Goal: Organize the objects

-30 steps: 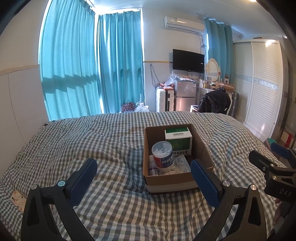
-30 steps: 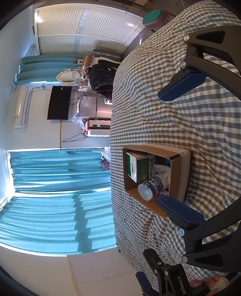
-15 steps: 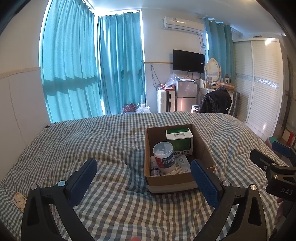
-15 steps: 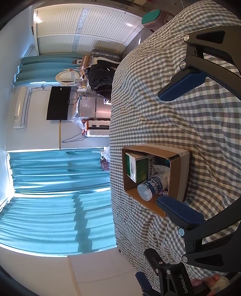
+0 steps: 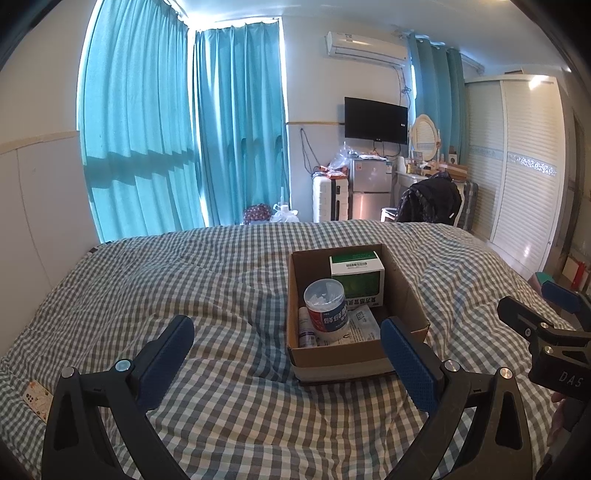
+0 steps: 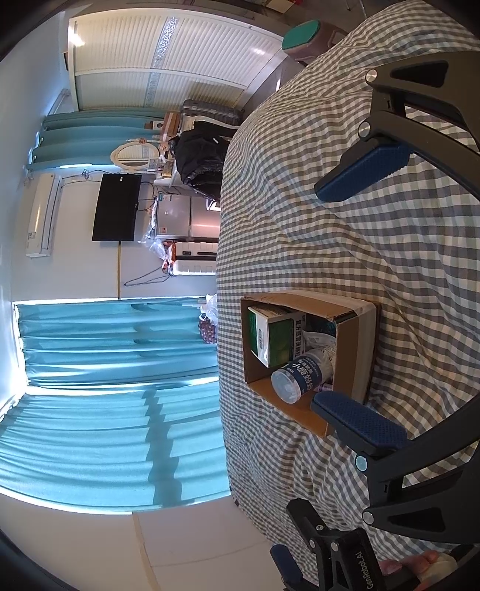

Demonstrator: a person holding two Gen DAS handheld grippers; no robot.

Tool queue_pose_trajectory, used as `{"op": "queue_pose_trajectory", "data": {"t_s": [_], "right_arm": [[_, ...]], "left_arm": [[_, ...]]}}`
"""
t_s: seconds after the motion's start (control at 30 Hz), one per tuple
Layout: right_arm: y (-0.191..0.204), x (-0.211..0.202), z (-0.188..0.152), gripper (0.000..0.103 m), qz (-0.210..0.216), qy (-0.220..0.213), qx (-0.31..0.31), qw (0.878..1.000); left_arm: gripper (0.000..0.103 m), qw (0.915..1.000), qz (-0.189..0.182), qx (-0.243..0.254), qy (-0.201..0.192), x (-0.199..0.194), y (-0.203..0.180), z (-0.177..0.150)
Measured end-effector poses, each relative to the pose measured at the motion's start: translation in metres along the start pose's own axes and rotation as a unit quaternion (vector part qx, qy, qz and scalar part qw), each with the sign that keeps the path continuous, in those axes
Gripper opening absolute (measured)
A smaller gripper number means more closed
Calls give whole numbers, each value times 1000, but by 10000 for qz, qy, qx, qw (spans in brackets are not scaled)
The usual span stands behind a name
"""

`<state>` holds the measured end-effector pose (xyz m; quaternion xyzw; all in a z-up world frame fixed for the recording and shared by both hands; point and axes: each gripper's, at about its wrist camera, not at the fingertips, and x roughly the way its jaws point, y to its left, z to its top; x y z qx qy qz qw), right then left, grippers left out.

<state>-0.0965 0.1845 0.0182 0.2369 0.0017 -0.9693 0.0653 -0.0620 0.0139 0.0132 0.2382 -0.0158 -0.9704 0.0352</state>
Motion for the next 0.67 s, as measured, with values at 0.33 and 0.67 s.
{"op": "queue_pose_trajectory", "data": {"t_s": [0.33,0.67], "right_arm": [[-1,-1,-1,103,-29,0,1,10000],[2,2,0,103,-10,44,-51,10000]], "left_arm": [[103,10000,-20,16,0,1,-1,0],[103,10000,31,9,-18,0,1,-2]]}}
